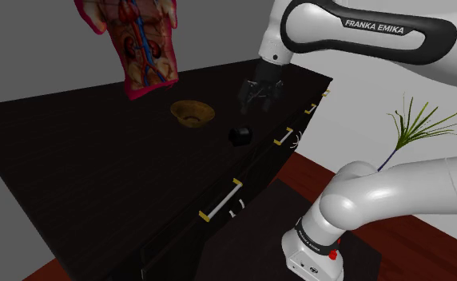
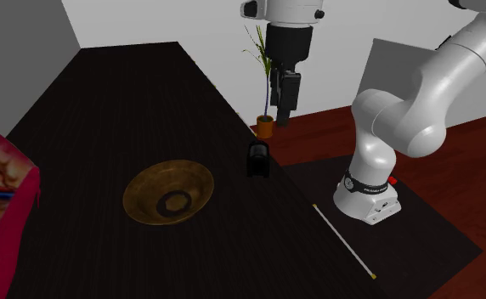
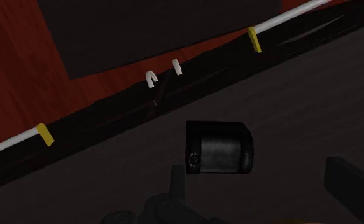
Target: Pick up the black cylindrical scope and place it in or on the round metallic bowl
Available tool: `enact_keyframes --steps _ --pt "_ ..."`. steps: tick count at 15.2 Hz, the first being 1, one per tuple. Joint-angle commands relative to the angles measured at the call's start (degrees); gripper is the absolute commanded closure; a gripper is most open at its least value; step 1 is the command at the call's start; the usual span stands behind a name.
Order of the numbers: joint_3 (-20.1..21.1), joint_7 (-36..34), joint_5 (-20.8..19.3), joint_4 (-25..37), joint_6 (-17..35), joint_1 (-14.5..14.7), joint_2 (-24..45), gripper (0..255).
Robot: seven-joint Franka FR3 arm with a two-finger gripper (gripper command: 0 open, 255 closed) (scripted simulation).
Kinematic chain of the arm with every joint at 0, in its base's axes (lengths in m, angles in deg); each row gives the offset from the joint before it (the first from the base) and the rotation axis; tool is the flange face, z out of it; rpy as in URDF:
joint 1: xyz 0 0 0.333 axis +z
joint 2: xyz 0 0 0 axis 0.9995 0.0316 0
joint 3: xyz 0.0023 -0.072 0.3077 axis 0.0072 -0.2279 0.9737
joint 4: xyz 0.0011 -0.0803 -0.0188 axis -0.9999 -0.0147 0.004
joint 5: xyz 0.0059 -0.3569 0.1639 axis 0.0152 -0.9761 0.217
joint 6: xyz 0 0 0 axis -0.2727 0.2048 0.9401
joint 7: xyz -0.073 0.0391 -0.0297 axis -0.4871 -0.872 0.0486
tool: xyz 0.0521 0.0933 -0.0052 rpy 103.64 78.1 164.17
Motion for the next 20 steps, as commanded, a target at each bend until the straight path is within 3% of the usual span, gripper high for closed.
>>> enact_keyframes --steps 1,4,11,19,20 --pt "0.5 -2.0 0.1 -1.9 2.9 -0.8 2.3 0" --pt "1.0 -4.2 0.1 -3.5 6.2 -1.9 5.6 0" --pt "1.3 -4.1 0.3 -8.9 12.2 -1.8 6.2 0" --pt "1.3 -4.1 0.3 -8.9 12.2 -1.8 6.2 0" --pt "1.3 -4.1 0.3 -8.9 12.2 -1.8 6.2 255"
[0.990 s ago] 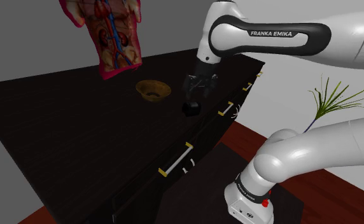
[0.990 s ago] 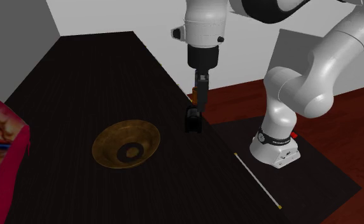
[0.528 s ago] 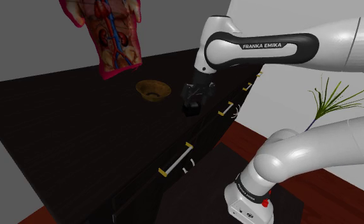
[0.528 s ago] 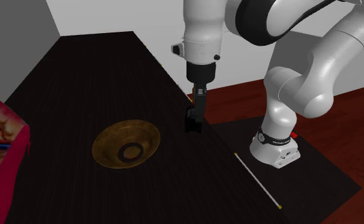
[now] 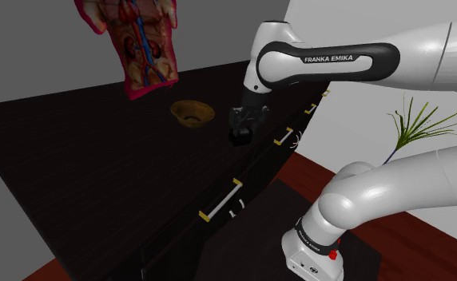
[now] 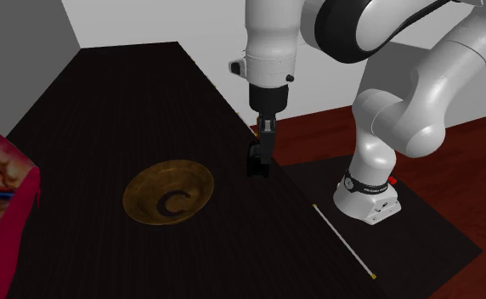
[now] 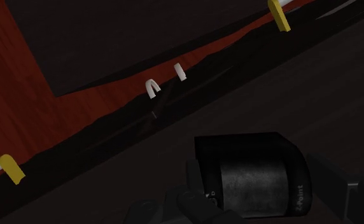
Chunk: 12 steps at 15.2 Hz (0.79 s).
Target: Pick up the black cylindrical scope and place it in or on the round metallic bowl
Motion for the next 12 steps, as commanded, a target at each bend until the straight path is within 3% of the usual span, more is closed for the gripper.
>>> enact_keyframes --steps 1,9,12 --pt "0.0 0.0 0.0 0.0 0.0 0.0 0.0 255" --pt "0.0 0.0 0.0 0.0 0.0 0.0 0.0 255" --pt "-0.1 0.0 -0.1 2.0 -2.4 0.0 -0.4 255"
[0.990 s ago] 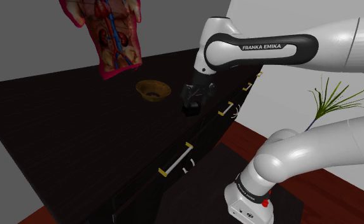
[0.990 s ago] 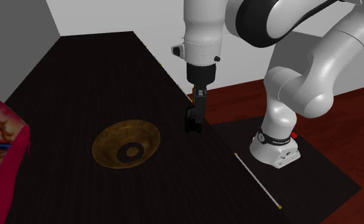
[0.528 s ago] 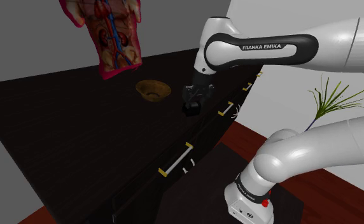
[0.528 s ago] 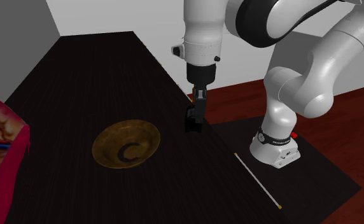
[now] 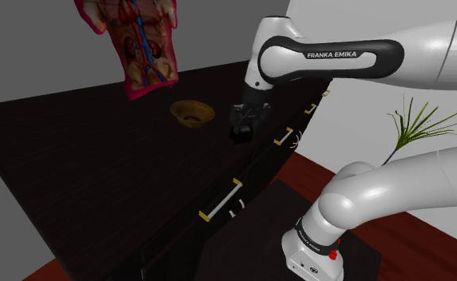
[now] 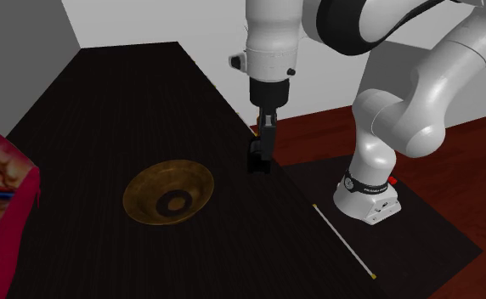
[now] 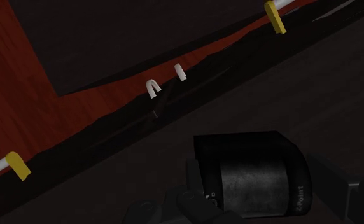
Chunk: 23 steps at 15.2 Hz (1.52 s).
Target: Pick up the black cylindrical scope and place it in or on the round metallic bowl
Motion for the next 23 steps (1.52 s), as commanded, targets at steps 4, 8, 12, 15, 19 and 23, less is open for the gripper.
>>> enact_keyframes --steps 4,8,12,15,19,23 --pt "-0.2 0.0 -0.2 3.6 -3.9 -0.1 -0.3 255" --pt "-0.3 0.0 -0.3 6.6 -7.0 -0.1 -0.4 255" --pt "-0.5 0.0 -0.4 9.7 -10.0 -0.2 -0.3 255" --pt "-0.6 -0.1 -0.5 12.2 -12.3 -0.2 -0.1 255" --pt "-0.7 -0.1 -0.6 15.6 -15.3 -0.3 0.4 255" --pt "0.6 -1.6 -0.6 22.3 -15.0 -0.3 7.3 255"
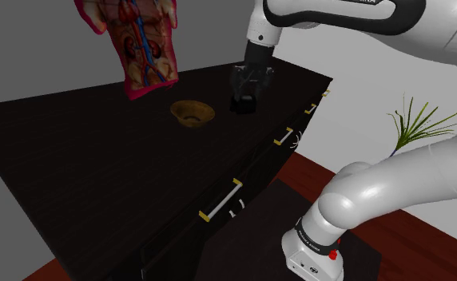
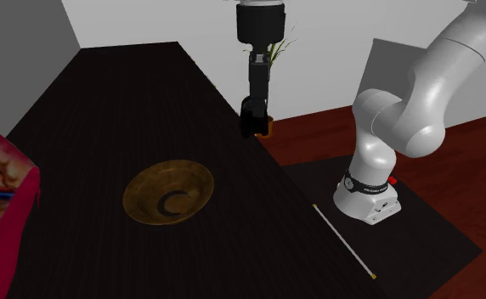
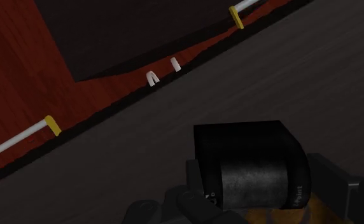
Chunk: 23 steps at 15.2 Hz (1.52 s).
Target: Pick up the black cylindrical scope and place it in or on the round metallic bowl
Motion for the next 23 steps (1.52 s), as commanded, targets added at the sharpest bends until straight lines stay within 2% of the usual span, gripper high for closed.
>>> enact_keyframes --steps 1,7,13,23 --pt "0.8 -1.0 -0.1 4.2 0.4 0.0 4.5 255" --pt "3.3 -4.2 -1.3 18.8 -0.4 0.2 18.4 255" --pt "5.2 -7.6 -3.9 37.0 -4.1 1.3 33.1 255" --pt "5.0 -7.4 -3.6 27.3 4.0 1.2 31.6 255"
